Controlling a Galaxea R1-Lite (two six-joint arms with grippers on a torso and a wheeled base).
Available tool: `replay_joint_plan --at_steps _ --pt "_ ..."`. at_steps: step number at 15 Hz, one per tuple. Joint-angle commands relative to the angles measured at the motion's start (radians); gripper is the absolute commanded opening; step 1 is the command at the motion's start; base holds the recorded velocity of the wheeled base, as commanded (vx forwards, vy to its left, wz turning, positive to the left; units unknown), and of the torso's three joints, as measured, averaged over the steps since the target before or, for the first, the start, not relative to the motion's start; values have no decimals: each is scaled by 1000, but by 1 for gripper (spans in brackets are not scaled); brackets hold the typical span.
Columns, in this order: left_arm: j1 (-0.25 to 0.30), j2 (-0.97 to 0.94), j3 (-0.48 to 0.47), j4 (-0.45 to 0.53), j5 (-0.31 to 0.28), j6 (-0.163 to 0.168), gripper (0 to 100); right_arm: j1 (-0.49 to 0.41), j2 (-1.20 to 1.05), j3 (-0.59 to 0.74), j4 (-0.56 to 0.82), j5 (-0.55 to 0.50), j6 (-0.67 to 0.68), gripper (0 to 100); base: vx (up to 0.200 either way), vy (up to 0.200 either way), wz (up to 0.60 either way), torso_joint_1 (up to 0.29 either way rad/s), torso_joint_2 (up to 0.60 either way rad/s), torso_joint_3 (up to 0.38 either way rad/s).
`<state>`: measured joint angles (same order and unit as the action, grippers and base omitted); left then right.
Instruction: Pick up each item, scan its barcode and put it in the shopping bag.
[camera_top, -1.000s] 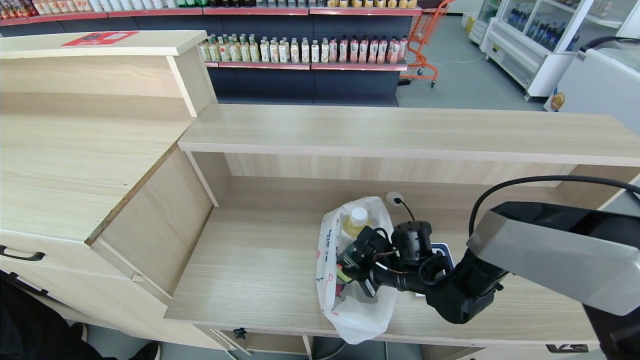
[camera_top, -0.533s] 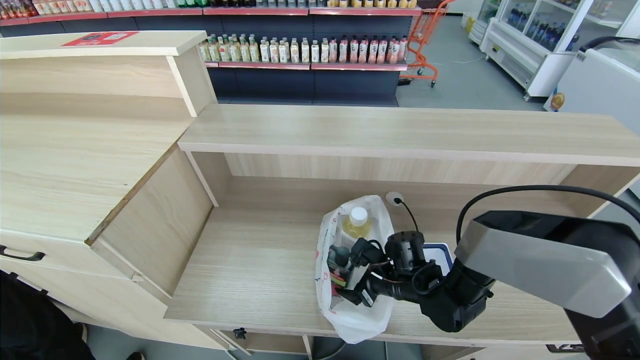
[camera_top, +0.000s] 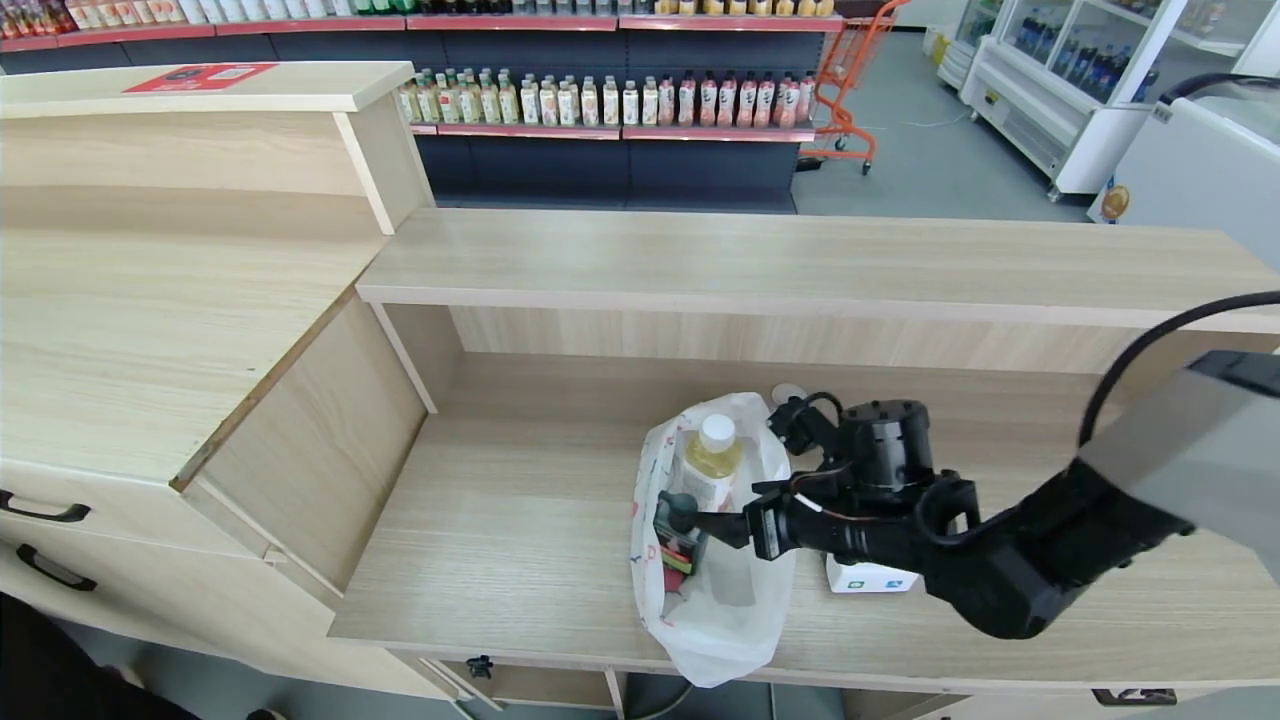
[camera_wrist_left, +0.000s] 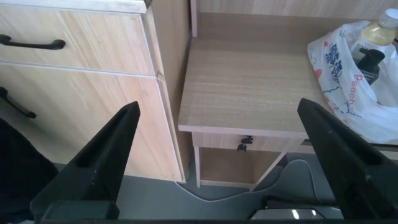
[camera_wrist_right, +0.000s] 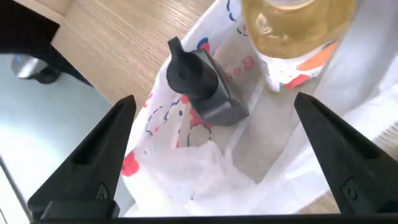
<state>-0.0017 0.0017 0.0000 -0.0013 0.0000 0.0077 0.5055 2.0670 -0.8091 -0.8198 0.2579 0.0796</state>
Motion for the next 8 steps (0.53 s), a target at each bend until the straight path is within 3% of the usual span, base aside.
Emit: replay_joint_plan --at_steps 1,3,5,8 --pt "0 0 0 0 0 0 100 -78 -249 91 114 -2 49 100 0 0 0 0 0 0" --pt "0 0 0 0 0 0 100 -203 -421 174 206 -40 35 100 0 0 0 0 0 0" --pt "0 0 0 0 0 0 100 -291 -545 271 220 -111 19 100 0 0 0 0 0 0" --pt "0 0 0 0 0 0 100 -409 -722 392 218 -117 -32 100 0 0 0 0 0 0"
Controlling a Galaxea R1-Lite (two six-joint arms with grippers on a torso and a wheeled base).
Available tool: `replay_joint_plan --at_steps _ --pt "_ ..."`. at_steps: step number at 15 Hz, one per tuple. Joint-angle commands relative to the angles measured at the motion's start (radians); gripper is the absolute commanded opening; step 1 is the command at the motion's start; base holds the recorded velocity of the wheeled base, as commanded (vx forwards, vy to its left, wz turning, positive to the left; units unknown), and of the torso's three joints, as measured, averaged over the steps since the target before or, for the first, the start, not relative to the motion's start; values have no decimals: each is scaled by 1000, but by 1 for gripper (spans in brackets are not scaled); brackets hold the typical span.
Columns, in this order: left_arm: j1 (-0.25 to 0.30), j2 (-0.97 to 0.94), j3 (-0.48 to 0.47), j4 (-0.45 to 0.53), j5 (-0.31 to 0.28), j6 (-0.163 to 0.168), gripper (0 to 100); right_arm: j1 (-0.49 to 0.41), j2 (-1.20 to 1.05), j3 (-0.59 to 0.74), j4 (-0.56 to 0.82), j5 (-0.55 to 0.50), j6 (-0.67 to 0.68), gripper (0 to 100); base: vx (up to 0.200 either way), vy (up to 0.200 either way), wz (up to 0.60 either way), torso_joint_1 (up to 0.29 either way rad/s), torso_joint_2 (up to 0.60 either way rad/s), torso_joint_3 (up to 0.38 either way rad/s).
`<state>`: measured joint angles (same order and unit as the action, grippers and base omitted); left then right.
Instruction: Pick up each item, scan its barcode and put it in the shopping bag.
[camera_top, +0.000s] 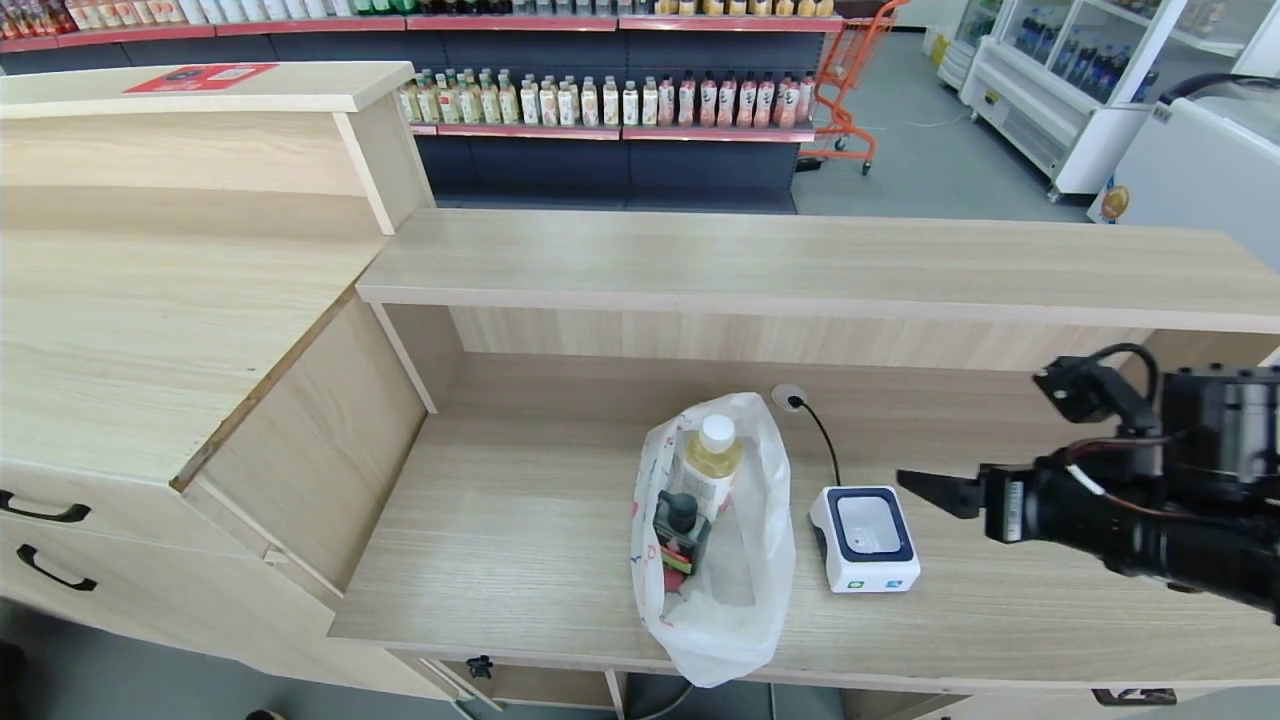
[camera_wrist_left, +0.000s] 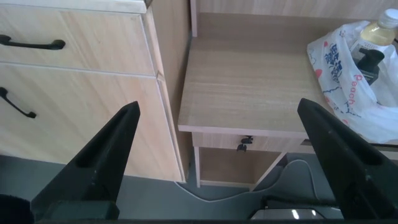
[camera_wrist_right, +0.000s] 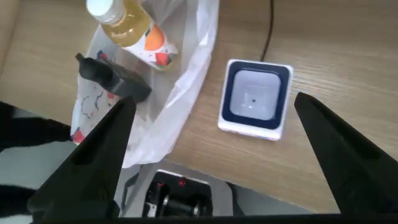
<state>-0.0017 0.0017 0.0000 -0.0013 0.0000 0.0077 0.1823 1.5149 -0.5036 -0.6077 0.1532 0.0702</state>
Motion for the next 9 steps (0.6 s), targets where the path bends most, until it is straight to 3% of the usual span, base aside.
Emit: replay_joint_plan --at_steps 1,5,8,9 --pt "0 0 0 0 0 0 100 -139 -298 192 5 -14 -67 100 0 0 0 0 0 0" --pt "0 0 0 0 0 0 100 -178 -825 504 35 -15 -112 100 0 0 0 0 0 0" --pt "0 0 0 0 0 0 100 -270 -1365 504 606 -12 -156 100 0 0 0 0 0 0" --pt "0 0 0 0 0 0 100 -259 -1421 501 580 -12 -159 100 0 0 0 0 0 0"
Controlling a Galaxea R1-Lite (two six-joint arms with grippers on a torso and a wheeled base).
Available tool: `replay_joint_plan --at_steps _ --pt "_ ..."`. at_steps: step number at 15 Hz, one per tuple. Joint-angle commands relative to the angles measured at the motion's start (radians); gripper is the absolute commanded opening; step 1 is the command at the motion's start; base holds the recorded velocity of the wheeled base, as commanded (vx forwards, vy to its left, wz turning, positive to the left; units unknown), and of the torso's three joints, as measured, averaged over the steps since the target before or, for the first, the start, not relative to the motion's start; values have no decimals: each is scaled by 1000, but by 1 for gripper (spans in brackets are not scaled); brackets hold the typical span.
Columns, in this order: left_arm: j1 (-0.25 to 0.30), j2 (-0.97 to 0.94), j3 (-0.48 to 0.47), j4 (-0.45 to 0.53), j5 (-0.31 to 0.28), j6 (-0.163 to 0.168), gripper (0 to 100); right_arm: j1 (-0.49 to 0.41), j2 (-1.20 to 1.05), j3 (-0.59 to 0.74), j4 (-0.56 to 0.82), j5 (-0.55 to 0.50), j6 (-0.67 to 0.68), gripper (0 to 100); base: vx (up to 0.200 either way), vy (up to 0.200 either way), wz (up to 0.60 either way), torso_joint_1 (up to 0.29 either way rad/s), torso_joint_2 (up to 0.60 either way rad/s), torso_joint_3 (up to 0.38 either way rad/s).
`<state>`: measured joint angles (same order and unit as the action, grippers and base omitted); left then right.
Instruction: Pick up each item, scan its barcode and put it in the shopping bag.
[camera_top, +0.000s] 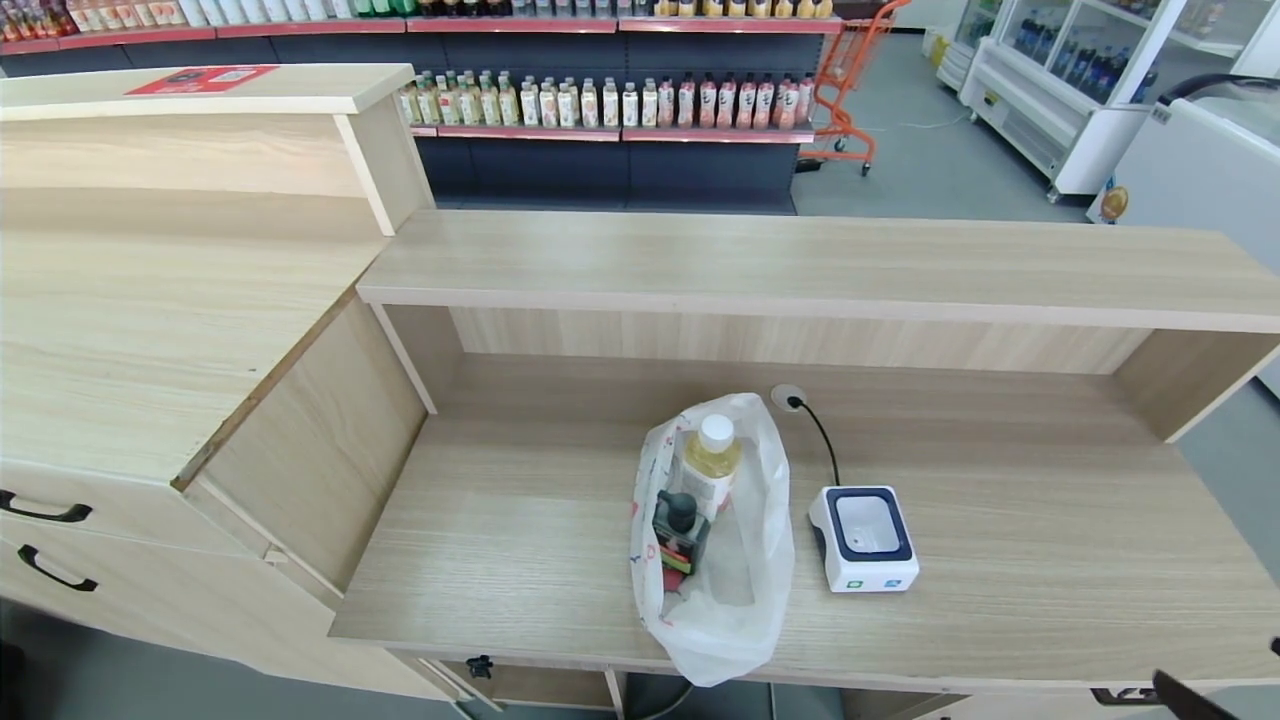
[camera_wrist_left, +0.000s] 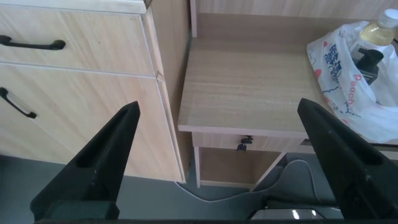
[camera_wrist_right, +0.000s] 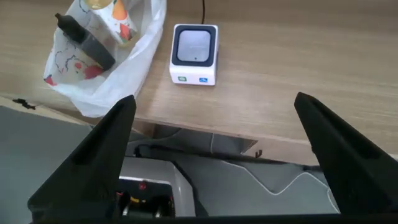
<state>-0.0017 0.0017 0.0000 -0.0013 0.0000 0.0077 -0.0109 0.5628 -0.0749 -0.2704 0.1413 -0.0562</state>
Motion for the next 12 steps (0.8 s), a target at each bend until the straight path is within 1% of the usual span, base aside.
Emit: replay_joint_plan --at_steps 1,2,3,4,6,12 --pt "0 0 0 0 0 0 100 -60 -469 75 203 -11 -37 100 0 0 0 0 0 0" --pt "0 0 0 0 0 0 100 -60 -469 75 208 -15 -39 100 0 0 0 0 0 0" --pt "0 0 0 0 0 0 100 -60 -471 75 255 -89 -4 100 0 0 0 0 0 0" --pt "0 0 0 0 0 0 100 -60 -469 75 257 -94 19 100 0 0 0 0 0 0" --pt "0 0 0 0 0 0 100 -58 -469 75 260 -91 -14 100 0 0 0 0 0 0" --pt "0 0 0 0 0 0 100 -60 -469 75 260 -91 -11 100 0 0 0 0 0 0"
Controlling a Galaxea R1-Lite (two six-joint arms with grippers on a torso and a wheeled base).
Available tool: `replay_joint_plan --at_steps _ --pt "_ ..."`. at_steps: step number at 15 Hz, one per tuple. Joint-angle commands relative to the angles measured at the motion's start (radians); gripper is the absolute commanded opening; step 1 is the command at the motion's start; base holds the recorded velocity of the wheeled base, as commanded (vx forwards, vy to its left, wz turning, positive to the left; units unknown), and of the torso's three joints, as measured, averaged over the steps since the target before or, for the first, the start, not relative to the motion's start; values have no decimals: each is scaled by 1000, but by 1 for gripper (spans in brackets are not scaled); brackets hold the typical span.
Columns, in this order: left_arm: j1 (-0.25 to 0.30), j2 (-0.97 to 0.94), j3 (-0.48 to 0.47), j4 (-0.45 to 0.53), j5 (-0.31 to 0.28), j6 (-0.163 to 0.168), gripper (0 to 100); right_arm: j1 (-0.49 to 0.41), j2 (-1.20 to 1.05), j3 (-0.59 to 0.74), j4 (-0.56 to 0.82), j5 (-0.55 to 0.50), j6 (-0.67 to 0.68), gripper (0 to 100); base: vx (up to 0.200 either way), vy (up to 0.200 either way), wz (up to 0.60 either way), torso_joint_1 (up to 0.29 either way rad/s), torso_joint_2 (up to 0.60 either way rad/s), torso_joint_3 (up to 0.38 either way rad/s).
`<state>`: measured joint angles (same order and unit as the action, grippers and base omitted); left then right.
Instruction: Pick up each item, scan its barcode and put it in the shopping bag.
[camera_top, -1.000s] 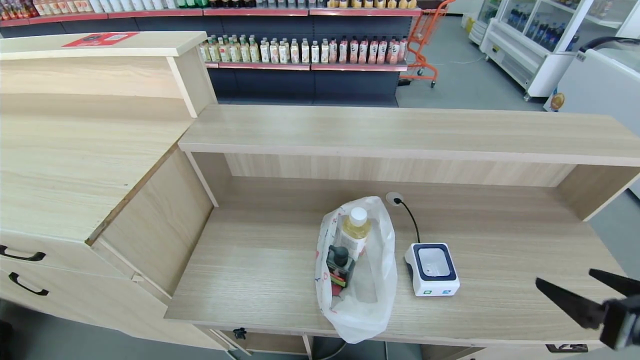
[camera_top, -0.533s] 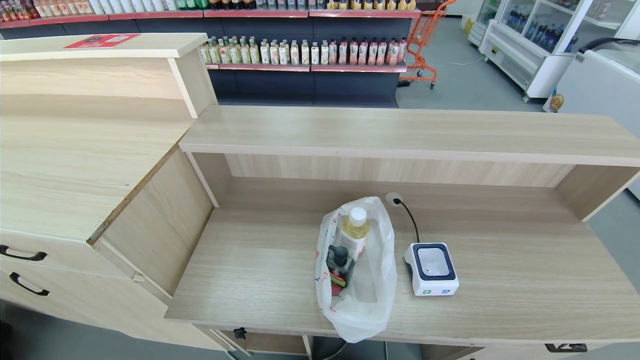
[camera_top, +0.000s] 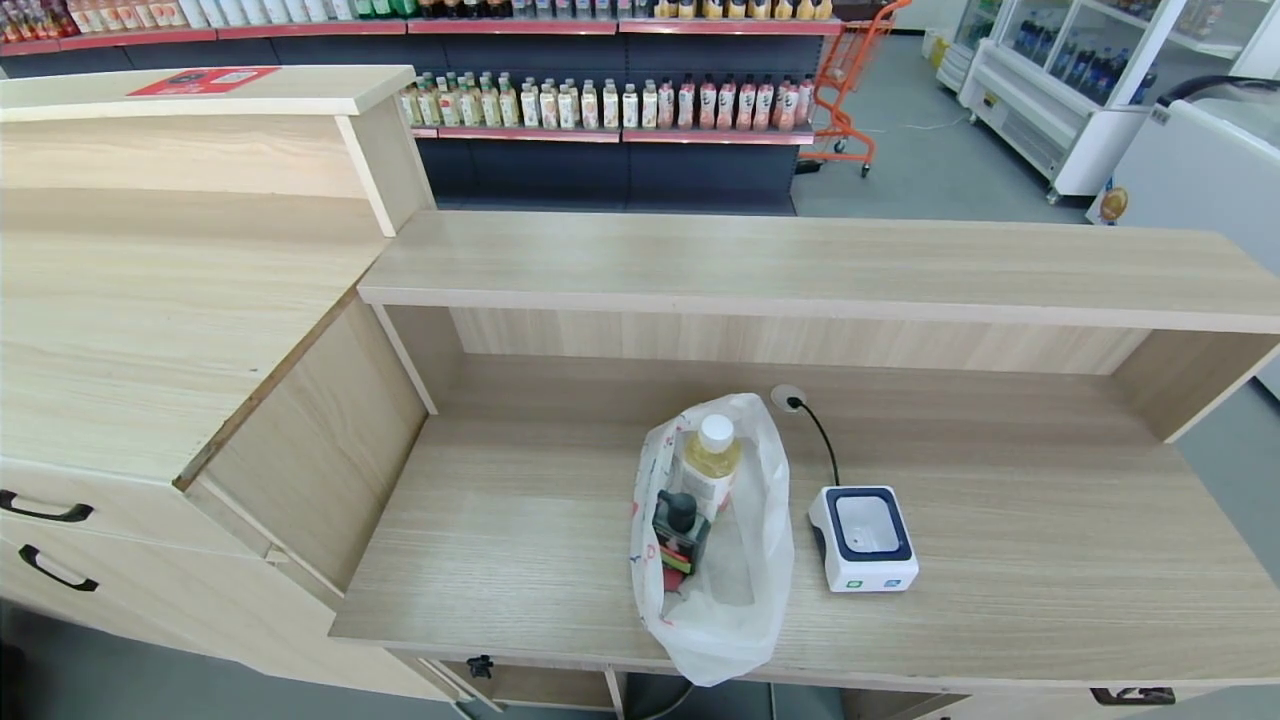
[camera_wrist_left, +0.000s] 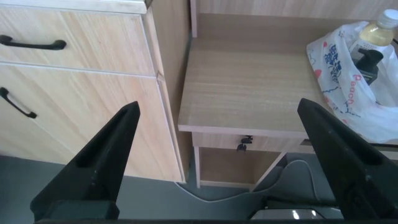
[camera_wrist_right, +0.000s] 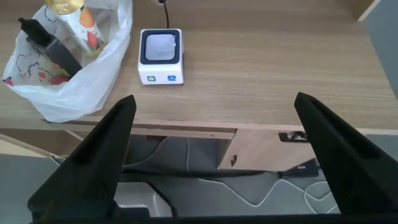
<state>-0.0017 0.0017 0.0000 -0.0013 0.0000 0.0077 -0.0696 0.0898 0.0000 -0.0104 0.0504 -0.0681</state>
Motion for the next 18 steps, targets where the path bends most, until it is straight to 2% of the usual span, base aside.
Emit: replay_joint_plan --at_steps 1,9,18 --pt "0 0 0 0 0 0 100 -1 4 0 0 0 1 100 0 0 0 0 0 0" --pt "0 1 0 0 0 -12 100 -1 4 0 0 0 -1 100 0 0 0 0 0 0" --pt "0 0 0 0 2 18 100 1 4 0 0 0 1 100 0 -200 0 5 3 1"
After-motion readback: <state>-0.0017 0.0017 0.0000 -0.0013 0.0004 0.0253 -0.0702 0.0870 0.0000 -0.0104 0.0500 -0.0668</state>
